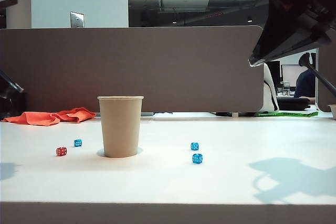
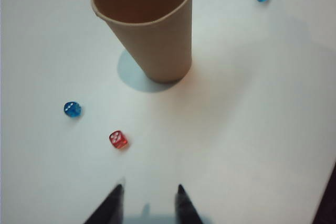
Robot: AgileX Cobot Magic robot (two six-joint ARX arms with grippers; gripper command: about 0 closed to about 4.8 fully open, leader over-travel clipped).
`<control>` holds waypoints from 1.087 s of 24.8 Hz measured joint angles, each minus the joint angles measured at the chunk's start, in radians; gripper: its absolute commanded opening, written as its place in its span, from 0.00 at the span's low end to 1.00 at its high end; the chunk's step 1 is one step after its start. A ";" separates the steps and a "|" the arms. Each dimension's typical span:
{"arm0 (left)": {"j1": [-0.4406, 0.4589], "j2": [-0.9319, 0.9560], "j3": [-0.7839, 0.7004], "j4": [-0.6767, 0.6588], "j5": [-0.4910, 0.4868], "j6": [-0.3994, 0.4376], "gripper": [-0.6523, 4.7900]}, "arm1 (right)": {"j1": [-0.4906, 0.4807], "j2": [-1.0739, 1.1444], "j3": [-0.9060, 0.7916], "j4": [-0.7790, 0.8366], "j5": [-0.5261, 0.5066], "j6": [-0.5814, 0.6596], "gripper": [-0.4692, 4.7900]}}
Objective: Pick up the dice with a different color and drop it into the paper cup.
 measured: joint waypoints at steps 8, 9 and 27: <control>-0.007 0.125 0.000 0.073 0.053 -0.001 0.36 | 0.000 0.000 0.000 0.000 0.000 0.000 0.09; -0.014 0.138 0.000 0.080 0.053 -0.001 0.36 | 0.000 0.000 0.000 0.000 0.000 0.000 0.09; -0.117 0.256 0.000 0.288 -0.097 -0.121 0.36 | 0.000 0.000 0.000 -0.001 0.000 0.000 0.09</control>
